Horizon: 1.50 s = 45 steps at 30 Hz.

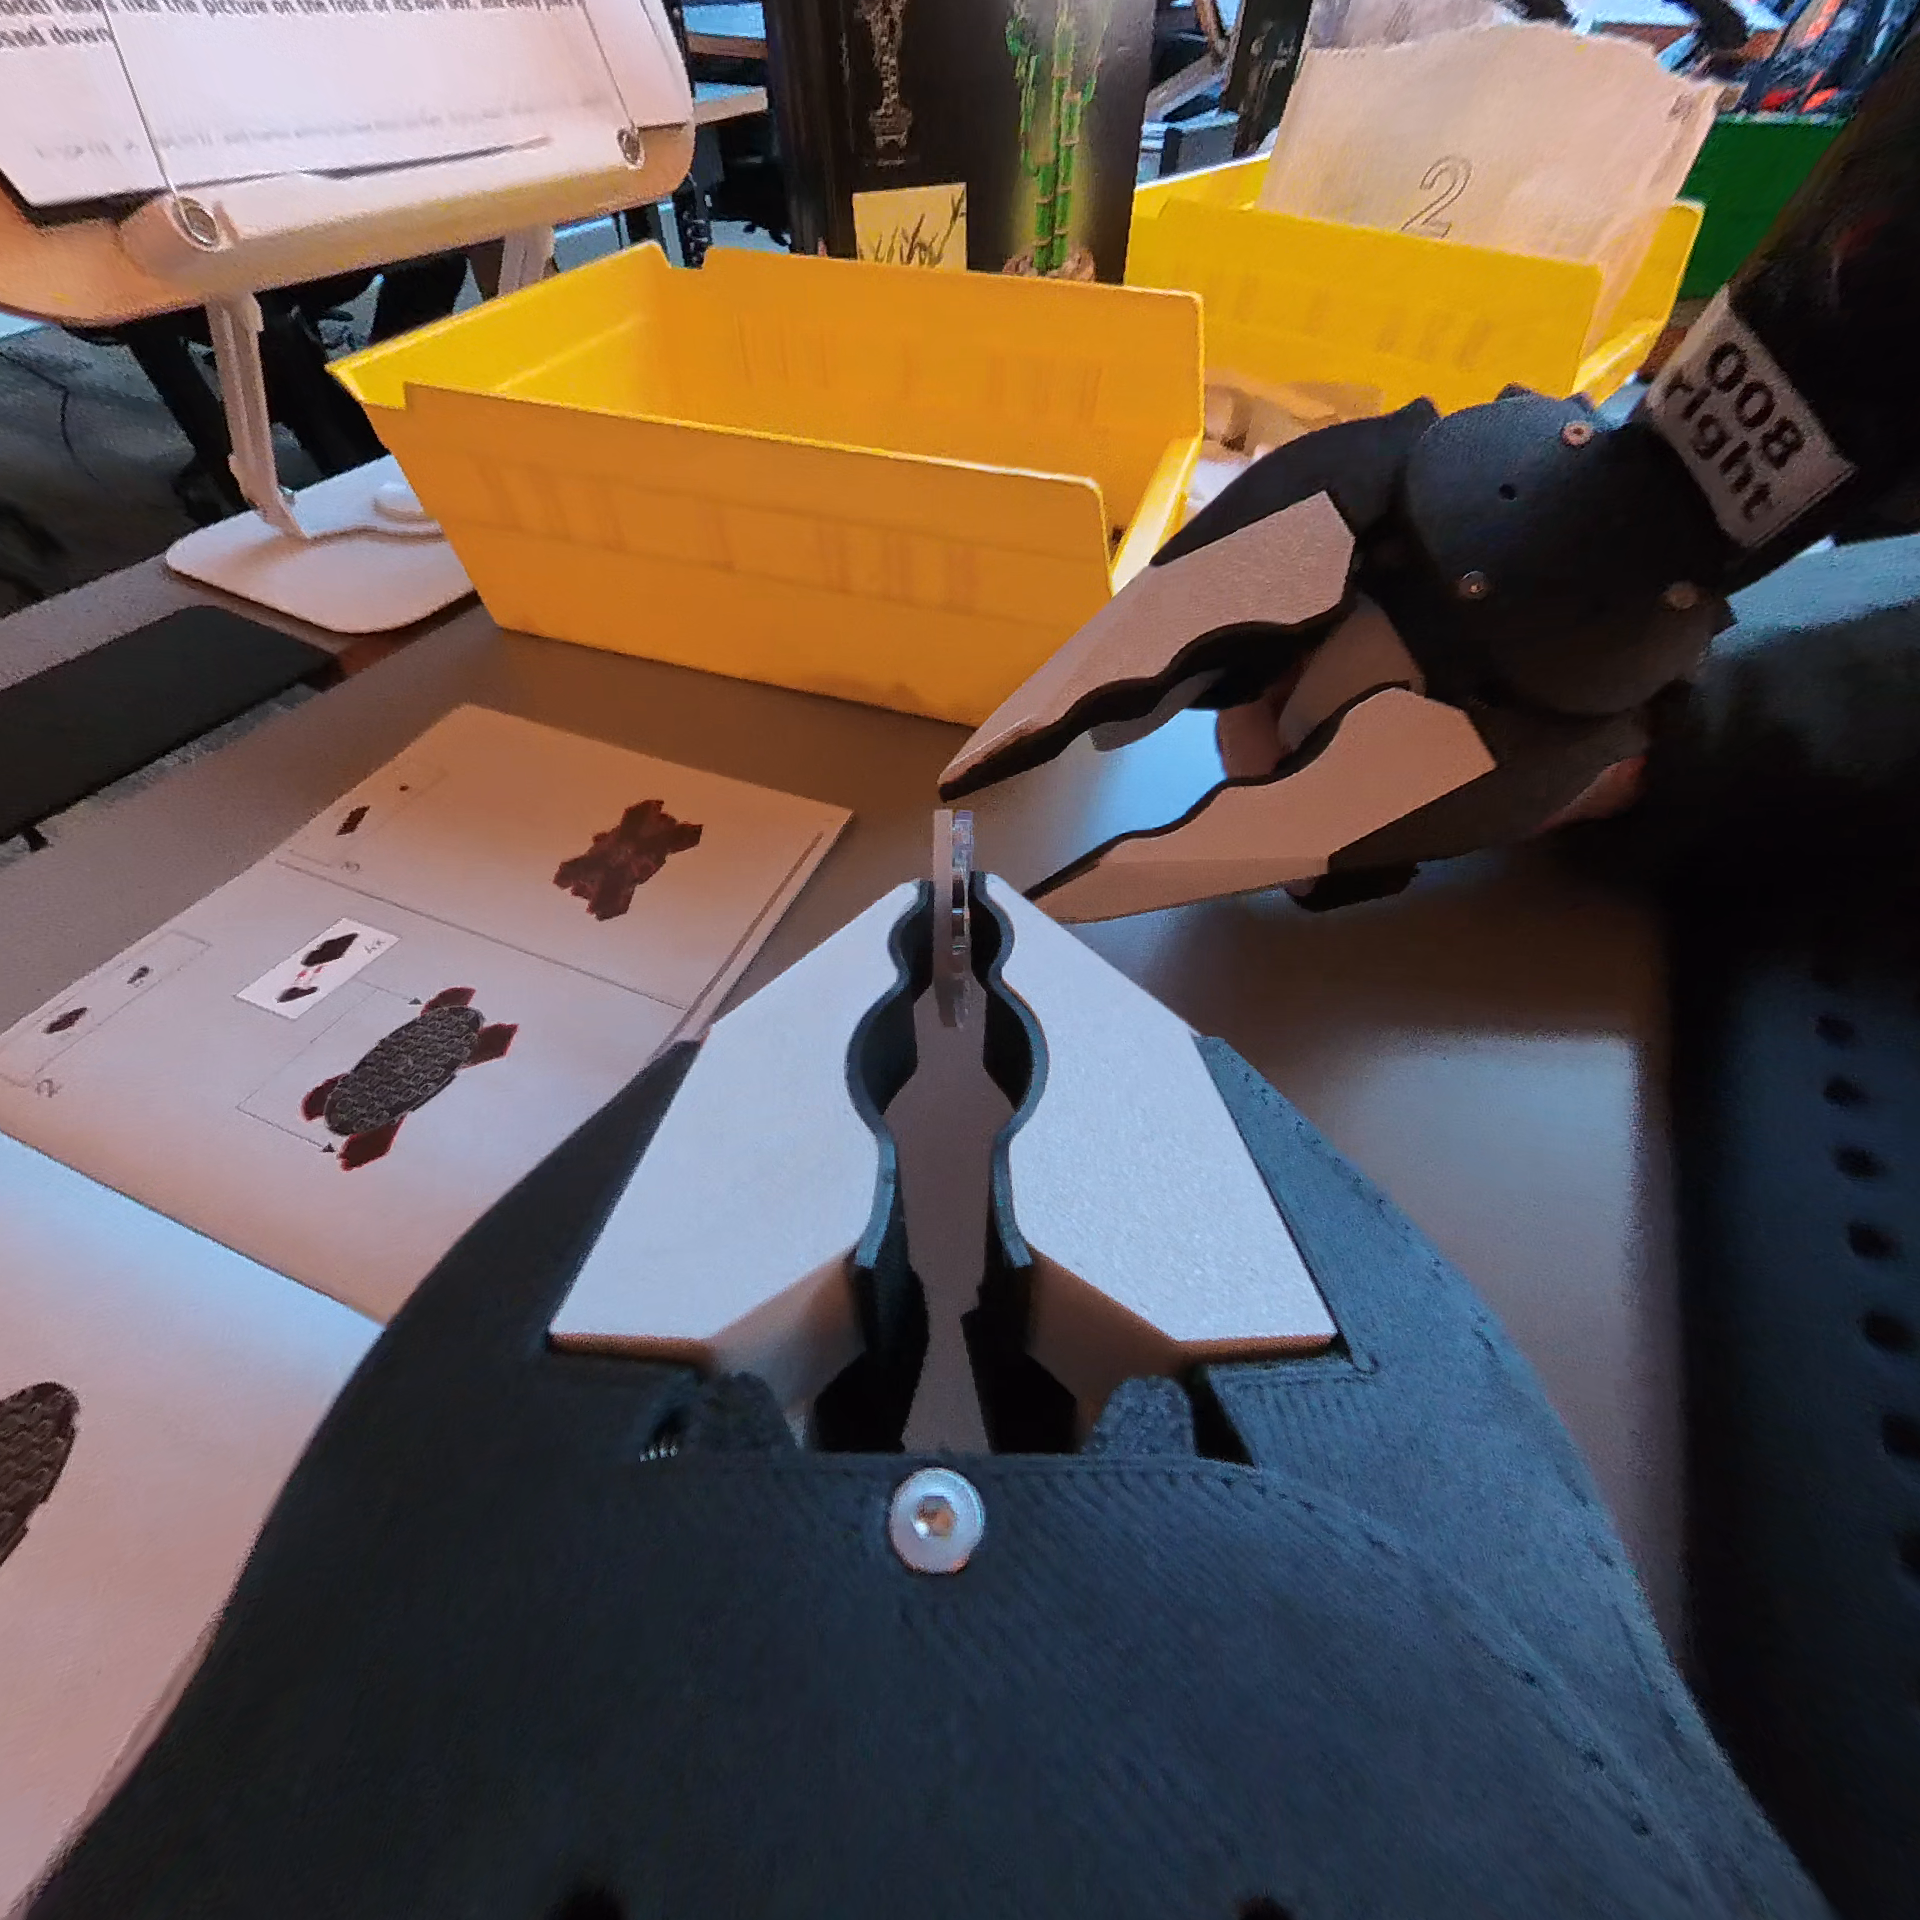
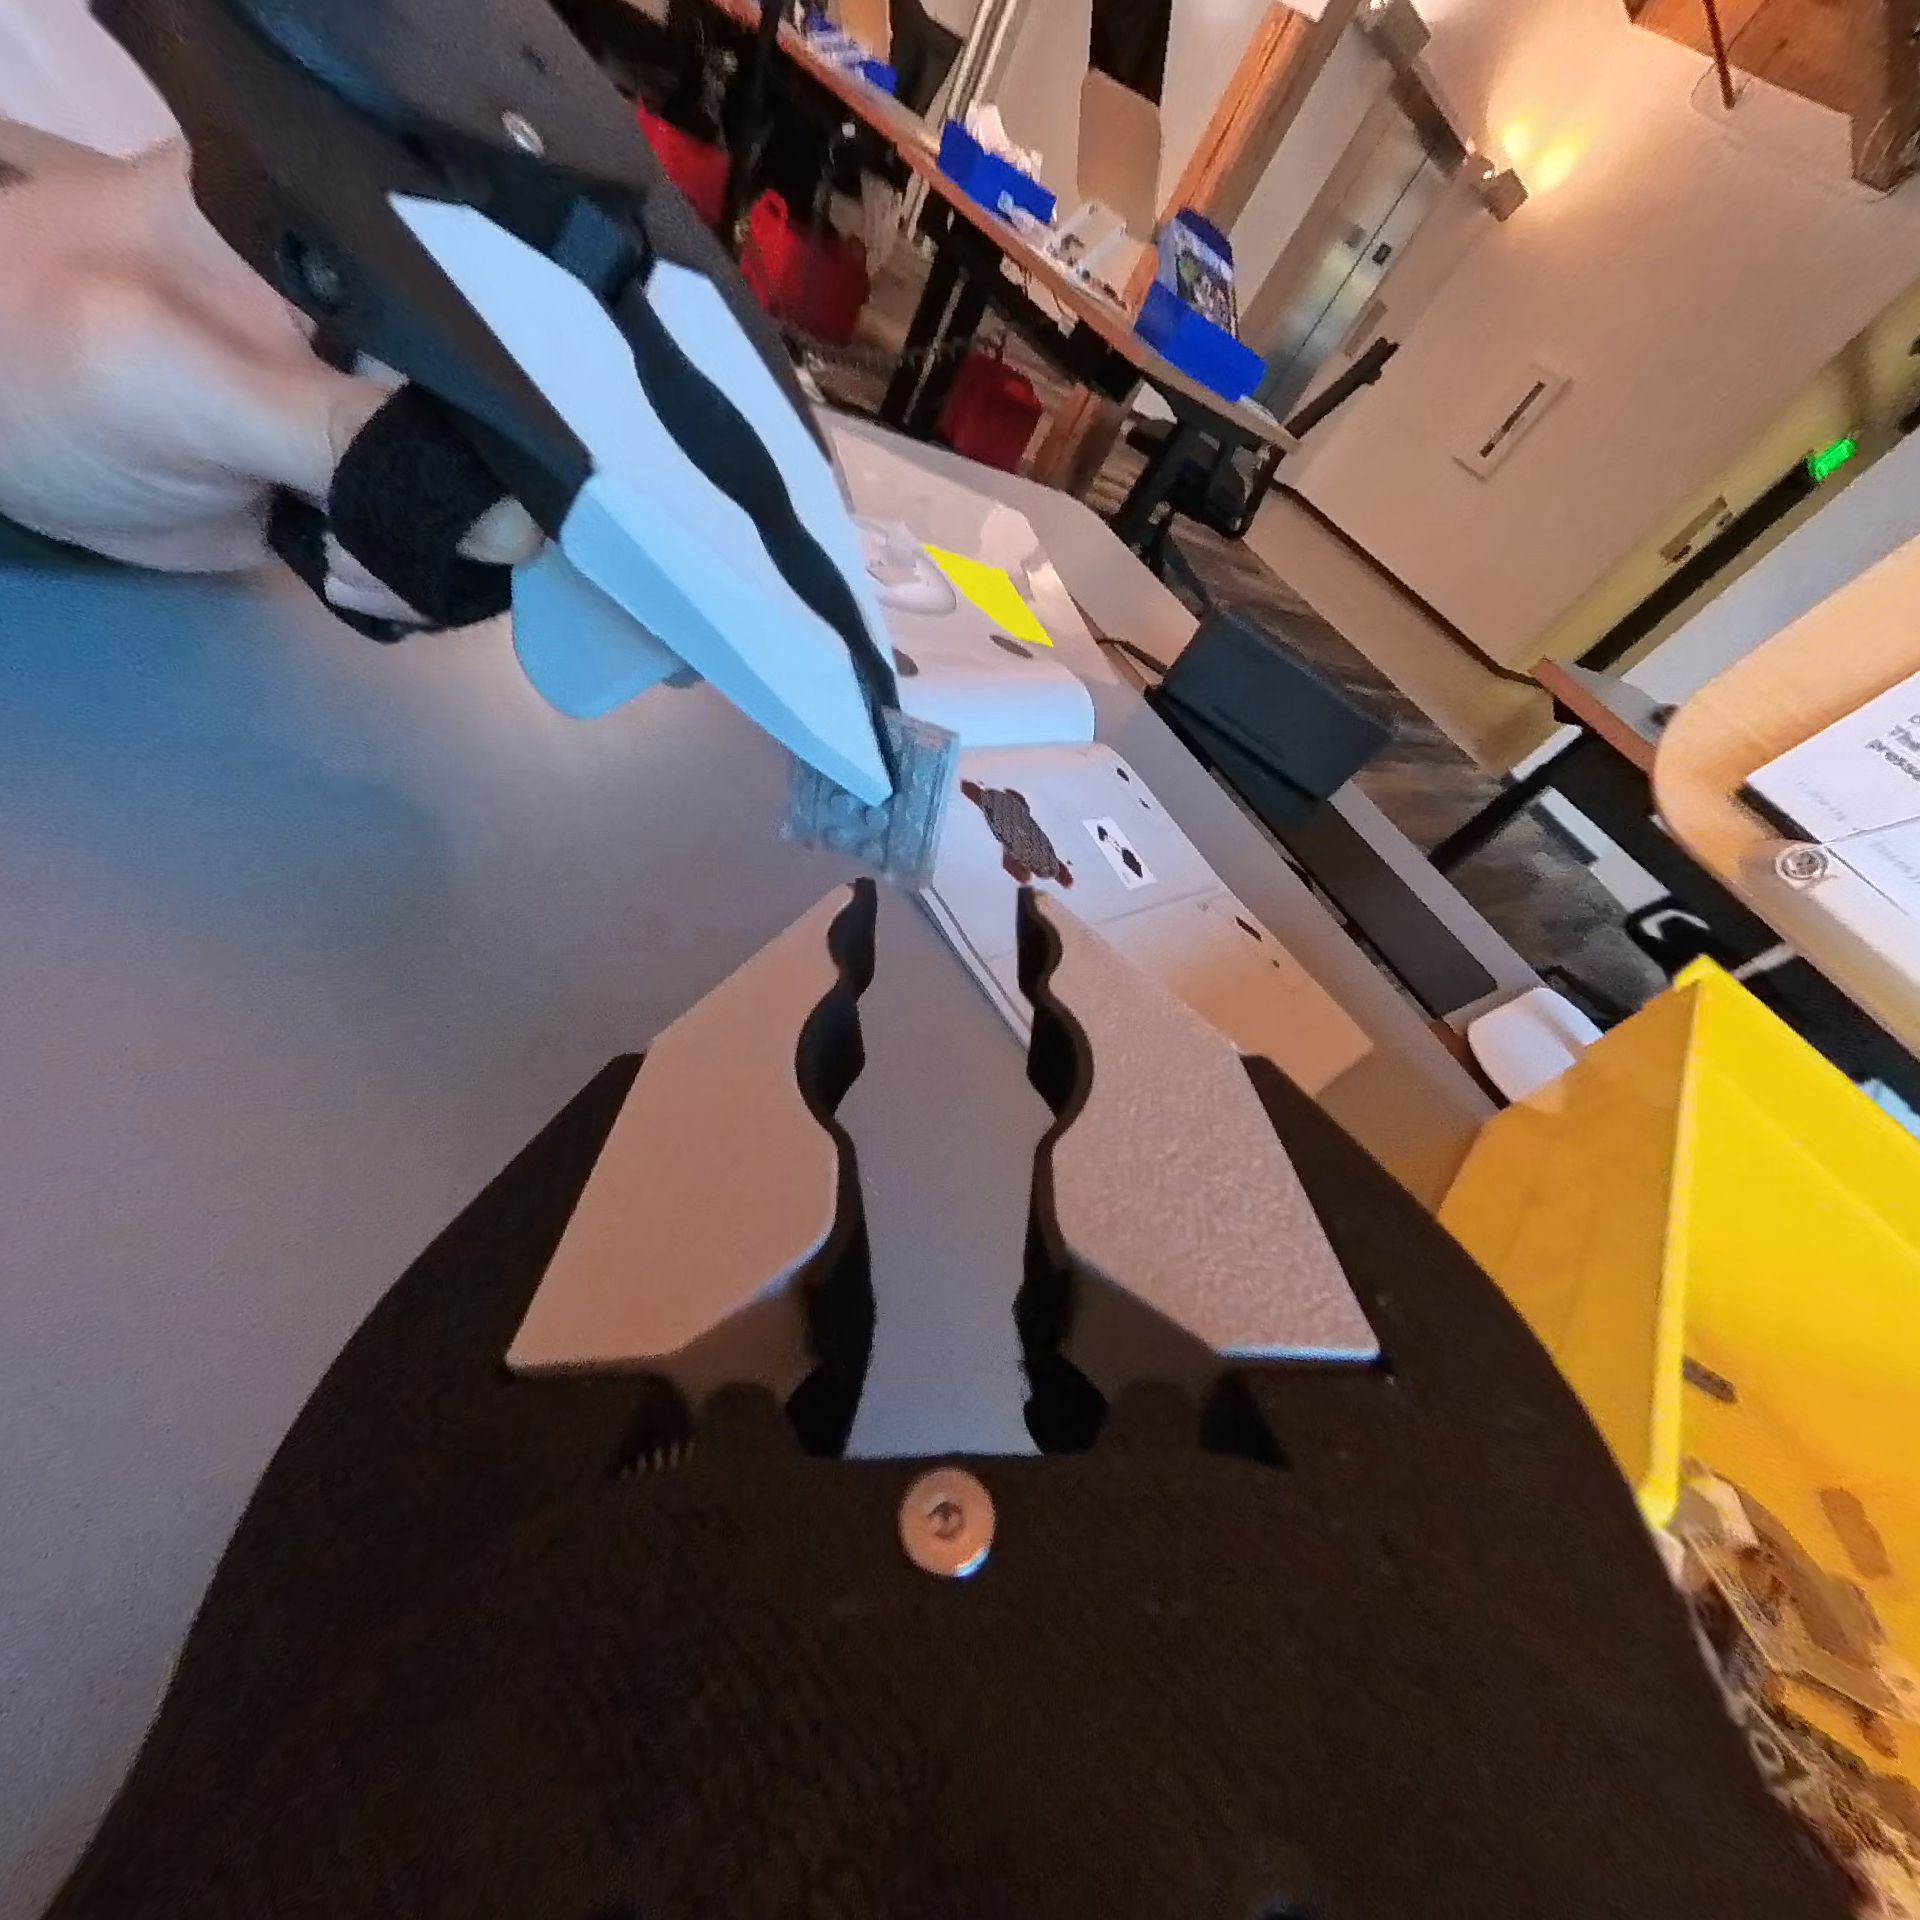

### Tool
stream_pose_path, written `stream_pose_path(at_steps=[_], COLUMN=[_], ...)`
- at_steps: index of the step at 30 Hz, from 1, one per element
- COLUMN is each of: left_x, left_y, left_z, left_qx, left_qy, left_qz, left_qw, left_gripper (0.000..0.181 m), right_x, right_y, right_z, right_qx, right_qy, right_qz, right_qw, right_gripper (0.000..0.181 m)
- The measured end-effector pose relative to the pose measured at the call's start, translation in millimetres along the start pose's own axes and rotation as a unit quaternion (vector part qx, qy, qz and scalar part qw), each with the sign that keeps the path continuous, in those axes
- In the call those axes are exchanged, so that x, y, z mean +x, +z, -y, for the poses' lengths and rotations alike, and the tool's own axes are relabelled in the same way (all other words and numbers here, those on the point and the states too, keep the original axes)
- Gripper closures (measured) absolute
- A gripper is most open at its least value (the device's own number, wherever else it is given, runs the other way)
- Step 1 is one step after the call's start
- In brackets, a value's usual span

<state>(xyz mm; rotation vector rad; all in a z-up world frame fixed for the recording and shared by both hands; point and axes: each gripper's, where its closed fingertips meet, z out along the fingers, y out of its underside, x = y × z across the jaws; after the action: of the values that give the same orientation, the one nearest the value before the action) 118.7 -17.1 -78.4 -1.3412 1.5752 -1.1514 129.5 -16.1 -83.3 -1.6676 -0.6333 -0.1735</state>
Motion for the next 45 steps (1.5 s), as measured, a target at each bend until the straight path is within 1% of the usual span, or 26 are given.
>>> stream_pose_path(at_steps=[2,3,4,5,9,12,14,17,19,21,22,23,24,27,29,30,32,35,37,39,40,42,45], left_x=[4,6,6,5,3,2,1,1,5,13,17,22,25,31,30,28,21,8,4,1,2,6,-4], left_y=[1,1,2,2,1,1,1,1,-1,-4,-5,-6,-6,-7,-11,-13,-14,-7,-5,-5,-4,1,7], left_z=[1,1,1,1,2,2,1,0,1,2,1,-1,-3,-4,3,6,5,-2,0,1,0,-8,-20], left_qx=[0.005,0.006,0.006,0.007,0.012,0.019,0.02,0.024,0.022,0.016,0.009,0.003,-0.003,-0.004,0.019,0.027,0.026,0.007,0.009,0.008,0.002,-0.022,-0.062], left_qy=[-0.022,-0.035,-0.047,-0.055,-0.09,-0.131,-0.161,-0.183,-0.169,-0.131,-0.105,-0.08,-0.058,-0.03,-0.032,-0.032,-0.008,0.082,0.147,0.211,0.234,0.256,0.271], left_qz=[-0.015,-0.023,-0.028,-0.029,-0.034,-0.053,-0.068,-0.105,-0.133,-0.159,-0.169,-0.178,-0.183,-0.193,-0.198,-0.198,-0.172,-0.075,-0.009,0.046,0.057,0.054,0.083], left_qw=[1.0,0.999,0.998,0.998,0.995,0.99,0.984,0.977,0.976,0.978,0.98,0.981,0.981,0.981,0.98,0.979,0.985,0.994,0.989,0.976,0.971,0.965,0.957], left_gripper=[0.177,0.177,0.176,0.177,0.177,0.177,0.177,0.177,0.177,0.177,0.177,0.177,0.177,0.175,0.159,0.153,0.141,0.118,0.117,0.118,0.12,0.122,0.128], right_x=[-3,-5,-8,-9,-7,-8,-8,-8,-10,-11,-17,-26,-31,-33,-24,-19,-9,1,0,-3,-4,-9,-17], right_y=[1,2,2,3,4,4,5,4,3,0,-2,-5,-7,-9,-9,-10,-11,-11,-9,-6,-4,-2,1], right_z=[3,3,3,3,4,4,2,3,5,7,8,10,9,9,15,18,19,16,12,5,2,-5,-13], right_qx=[0.005,0.002,0.001,0.0,-0.002,0.0,-0.002,0.009,0.027,0.042,0.046,0.047,0.045,0.041,0.057,0.065,0.074,0.069,0.051,0.025,0.014,-0.012,-0.045], right_qy=[0.0,-0.001,-0.003,-0.001,0.008,0.019,0.054,0.148,0.192,0.206,0.206,0.206,0.211,0.214,0.247,0.273,0.34,0.437,0.489,0.522,0.535,0.549,0.539], right_qz=[0.004,0.007,0.016,0.018,0.014,0.017,0.031,0.076,0.114,0.135,0.162,0.2,0.218,0.243,0.228,0.228,0.227,0.244,0.258,0.266,0.266,0.266,0.265], right_qw=[1.0,1.0,1.0,1.0,1.0,1.0,0.998,0.986,0.974,0.968,0.964,0.957,0.952,0.945,0.94,0.932,0.909,0.863,0.832,0.81,0.802,0.792,0.798], right_gripper=[0.157,0.16,0.169,0.171,0.171,0.171,0.171,0.173,0.171,0.161,0.163,0.172,0.171,0.174,0.175,0.175,0.175,0.175,0.175,0.175,0.175,0.175,0.174])
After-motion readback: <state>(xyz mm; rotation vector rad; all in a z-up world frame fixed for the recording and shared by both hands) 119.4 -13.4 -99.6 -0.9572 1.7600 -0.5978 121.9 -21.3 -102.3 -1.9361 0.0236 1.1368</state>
